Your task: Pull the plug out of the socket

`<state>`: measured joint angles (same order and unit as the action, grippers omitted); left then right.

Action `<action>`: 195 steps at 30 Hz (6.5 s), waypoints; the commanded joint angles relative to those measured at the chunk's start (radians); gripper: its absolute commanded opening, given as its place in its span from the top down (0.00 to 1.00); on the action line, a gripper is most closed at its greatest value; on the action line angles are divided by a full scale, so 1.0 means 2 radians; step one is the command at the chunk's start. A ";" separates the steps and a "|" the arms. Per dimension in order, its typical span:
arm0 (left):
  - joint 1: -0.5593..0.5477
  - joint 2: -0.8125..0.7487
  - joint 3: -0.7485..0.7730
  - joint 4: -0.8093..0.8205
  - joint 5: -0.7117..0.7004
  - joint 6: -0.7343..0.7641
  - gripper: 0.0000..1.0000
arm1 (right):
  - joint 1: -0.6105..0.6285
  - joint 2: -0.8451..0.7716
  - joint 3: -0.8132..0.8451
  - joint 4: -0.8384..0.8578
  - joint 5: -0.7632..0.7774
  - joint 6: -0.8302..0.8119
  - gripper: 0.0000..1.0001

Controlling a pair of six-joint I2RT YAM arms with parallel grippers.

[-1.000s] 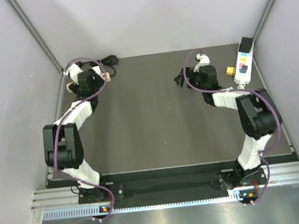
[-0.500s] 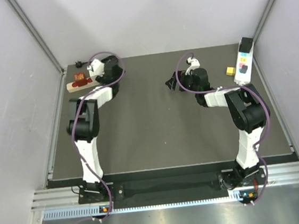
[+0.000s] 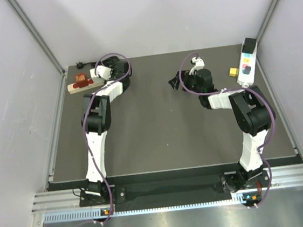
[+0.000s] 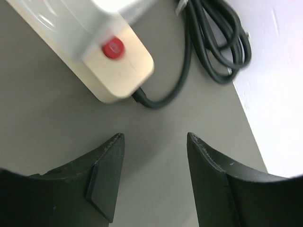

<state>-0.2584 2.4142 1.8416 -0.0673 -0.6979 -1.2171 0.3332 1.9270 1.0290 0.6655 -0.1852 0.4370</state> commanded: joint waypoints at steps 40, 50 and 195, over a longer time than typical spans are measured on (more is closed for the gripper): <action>0.010 -0.139 -0.207 0.121 0.000 0.105 1.00 | -0.006 0.002 0.038 0.006 -0.035 0.012 0.00; -0.082 -0.199 -0.283 0.126 0.015 0.078 1.00 | 0.017 0.030 0.067 0.001 -0.082 0.035 0.01; -0.052 -0.248 -0.162 -0.012 0.463 0.371 1.00 | 0.136 0.353 0.623 -0.425 0.073 0.038 0.66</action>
<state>-0.2760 2.0262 1.5013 -0.0841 -0.0364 -0.3573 0.5930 2.5801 2.2230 -0.2031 -0.0628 0.5312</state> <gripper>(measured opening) 0.670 0.338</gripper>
